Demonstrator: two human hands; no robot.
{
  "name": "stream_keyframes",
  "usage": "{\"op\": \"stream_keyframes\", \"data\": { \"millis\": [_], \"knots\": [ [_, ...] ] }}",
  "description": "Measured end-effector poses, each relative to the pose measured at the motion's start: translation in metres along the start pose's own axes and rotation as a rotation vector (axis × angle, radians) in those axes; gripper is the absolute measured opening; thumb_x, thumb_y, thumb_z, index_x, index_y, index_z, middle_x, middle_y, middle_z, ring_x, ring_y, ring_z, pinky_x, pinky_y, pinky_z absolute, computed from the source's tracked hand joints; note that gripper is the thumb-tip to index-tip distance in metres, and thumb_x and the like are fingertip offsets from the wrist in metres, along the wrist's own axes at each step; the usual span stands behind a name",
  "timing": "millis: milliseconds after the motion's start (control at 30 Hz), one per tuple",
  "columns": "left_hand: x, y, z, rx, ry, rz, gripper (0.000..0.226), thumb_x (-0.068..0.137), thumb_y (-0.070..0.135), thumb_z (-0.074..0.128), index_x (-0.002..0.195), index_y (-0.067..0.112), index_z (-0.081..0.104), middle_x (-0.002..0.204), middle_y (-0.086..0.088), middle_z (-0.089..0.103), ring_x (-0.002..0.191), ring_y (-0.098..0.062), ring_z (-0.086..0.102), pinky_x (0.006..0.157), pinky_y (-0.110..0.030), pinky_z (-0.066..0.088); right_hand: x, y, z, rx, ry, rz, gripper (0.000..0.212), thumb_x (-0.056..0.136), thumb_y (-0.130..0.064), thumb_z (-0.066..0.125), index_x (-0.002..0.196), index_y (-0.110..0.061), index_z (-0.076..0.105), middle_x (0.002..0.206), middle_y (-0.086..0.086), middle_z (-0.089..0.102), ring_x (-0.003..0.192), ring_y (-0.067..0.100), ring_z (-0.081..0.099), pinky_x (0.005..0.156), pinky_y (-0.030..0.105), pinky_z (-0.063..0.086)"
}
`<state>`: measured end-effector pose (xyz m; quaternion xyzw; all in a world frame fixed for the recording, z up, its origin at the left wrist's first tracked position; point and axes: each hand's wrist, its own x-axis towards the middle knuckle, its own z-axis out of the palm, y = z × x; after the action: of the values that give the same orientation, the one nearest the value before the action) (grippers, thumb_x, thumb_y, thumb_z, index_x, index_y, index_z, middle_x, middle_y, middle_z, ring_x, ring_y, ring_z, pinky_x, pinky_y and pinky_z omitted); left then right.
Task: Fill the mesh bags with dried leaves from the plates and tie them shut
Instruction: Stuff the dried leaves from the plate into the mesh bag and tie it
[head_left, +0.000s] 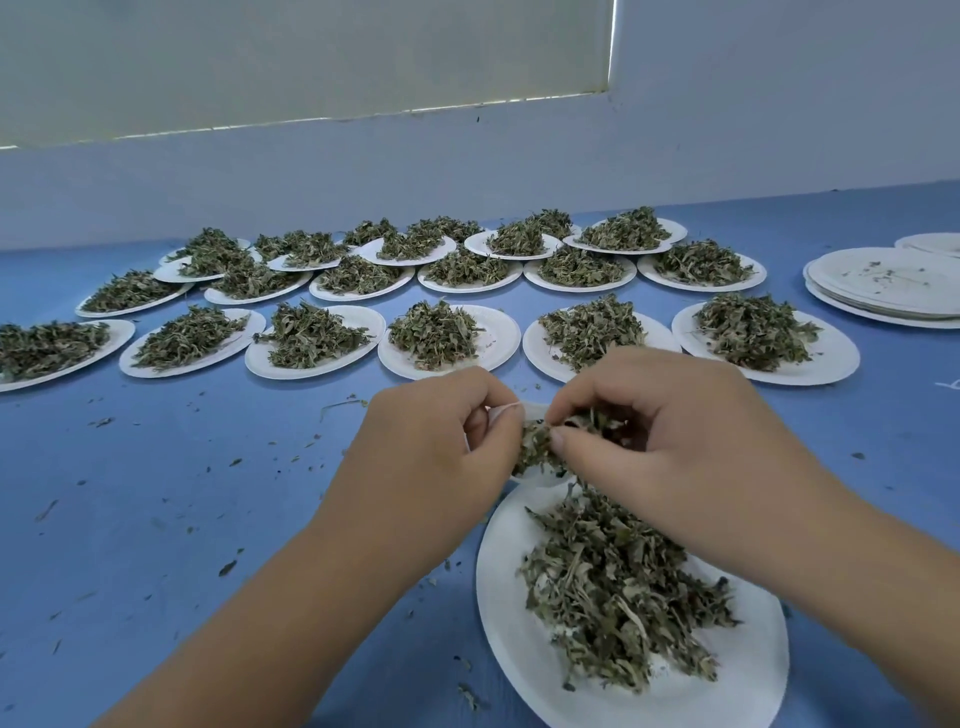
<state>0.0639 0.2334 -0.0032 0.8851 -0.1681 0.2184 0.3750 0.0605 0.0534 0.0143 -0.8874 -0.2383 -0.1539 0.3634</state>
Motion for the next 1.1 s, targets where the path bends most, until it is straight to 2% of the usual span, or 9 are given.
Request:
{"op": "stream_keyframes", "data": {
  "millis": [100,233,300,433,567,667,833,1000,1100],
  "knots": [
    [-0.001,0.002,0.003,-0.026,-0.018,-0.005,0.017,0.087,0.019,0.064,0.071,0.025,0.066,0.055,0.000,0.052,0.043,-0.004,0.040,0.045,-0.011,0.029,0.000,0.001,0.008,-0.142,0.029,0.021,0.001,0.080,-0.032,0.066,0.080,-0.031,0.067,0.079,-0.016,0.057,0.081,-0.001,0.051,0.067,0.010,0.037],
    [0.000,0.003,0.006,-0.049,-0.025,-0.035,0.019,0.087,0.019,0.064,0.069,0.026,0.064,0.055,0.000,0.051,0.044,-0.004,0.040,0.045,-0.012,0.030,-0.002,0.001,0.013,-0.216,0.030,0.019,0.014,0.080,-0.038,0.063,0.093,-0.034,0.064,0.088,-0.017,0.054,0.082,0.001,0.049,0.069,0.015,0.039],
    [0.001,0.002,0.007,-0.041,-0.019,-0.049,0.018,0.087,0.020,0.064,0.070,0.026,0.065,0.055,0.001,0.052,0.044,-0.004,0.040,0.046,-0.012,0.031,-0.003,-0.001,0.011,-0.182,0.010,0.013,0.019,0.077,-0.042,0.063,0.095,-0.036,0.061,0.090,-0.019,0.052,0.082,-0.001,0.050,0.068,0.012,0.039],
    [0.000,0.002,0.007,-0.048,-0.023,-0.076,0.016,0.087,0.021,0.064,0.071,0.025,0.066,0.055,0.001,0.052,0.044,-0.004,0.040,0.045,-0.012,0.030,-0.004,-0.002,0.006,-0.057,0.012,0.015,0.019,0.072,-0.041,0.066,0.087,-0.035,0.057,0.083,-0.019,0.052,0.081,0.002,0.054,0.072,0.015,0.042],
    [0.001,0.003,0.009,-0.072,-0.021,-0.084,0.017,0.086,0.021,0.064,0.070,0.026,0.066,0.055,0.000,0.052,0.044,-0.004,0.040,0.046,-0.012,0.031,-0.004,-0.003,0.012,-0.089,0.031,0.001,0.019,0.072,-0.028,0.074,0.079,-0.030,0.057,0.075,-0.015,0.052,0.076,0.004,0.052,0.064,0.019,0.043],
    [0.001,0.004,0.010,-0.092,-0.035,-0.096,0.015,0.086,0.021,0.063,0.072,0.024,0.067,0.054,-0.002,0.052,0.044,-0.005,0.040,0.045,-0.014,0.030,-0.002,-0.002,0.014,-0.085,0.018,0.010,0.014,0.071,-0.029,0.072,0.077,-0.028,0.060,0.075,-0.015,0.053,0.075,0.003,0.051,0.061,0.015,0.040],
    [0.001,0.004,0.009,-0.120,-0.035,-0.099,0.017,0.087,0.018,0.062,0.071,0.024,0.067,0.053,-0.005,0.055,0.044,-0.007,0.040,0.044,-0.015,0.031,-0.002,-0.005,0.009,0.030,-0.006,-0.007,0.010,0.070,-0.031,0.068,0.077,-0.031,0.062,0.080,-0.014,0.057,0.074,0.007,0.059,0.068,0.017,0.046],
    [0.000,0.007,0.010,-0.130,-0.064,-0.053,0.018,0.089,0.015,0.060,0.080,0.025,0.072,0.057,-0.003,0.058,0.048,-0.014,0.046,0.045,-0.020,0.033,0.000,-0.003,0.017,-0.132,0.053,-0.018,0.016,0.075,-0.020,0.072,0.069,-0.025,0.058,0.074,-0.010,0.053,0.070,0.005,0.051,0.062,0.019,0.040],
    [0.000,0.007,0.009,-0.125,-0.070,-0.033,0.021,0.090,0.014,0.059,0.085,0.026,0.075,0.057,0.003,0.059,0.045,-0.007,0.043,0.043,-0.015,0.030,0.001,-0.002,0.018,-0.112,0.036,-0.011,0.013,0.076,-0.021,0.072,0.070,-0.026,0.061,0.074,-0.011,0.056,0.070,0.004,0.052,0.063,0.019,0.042]
  ]
}}
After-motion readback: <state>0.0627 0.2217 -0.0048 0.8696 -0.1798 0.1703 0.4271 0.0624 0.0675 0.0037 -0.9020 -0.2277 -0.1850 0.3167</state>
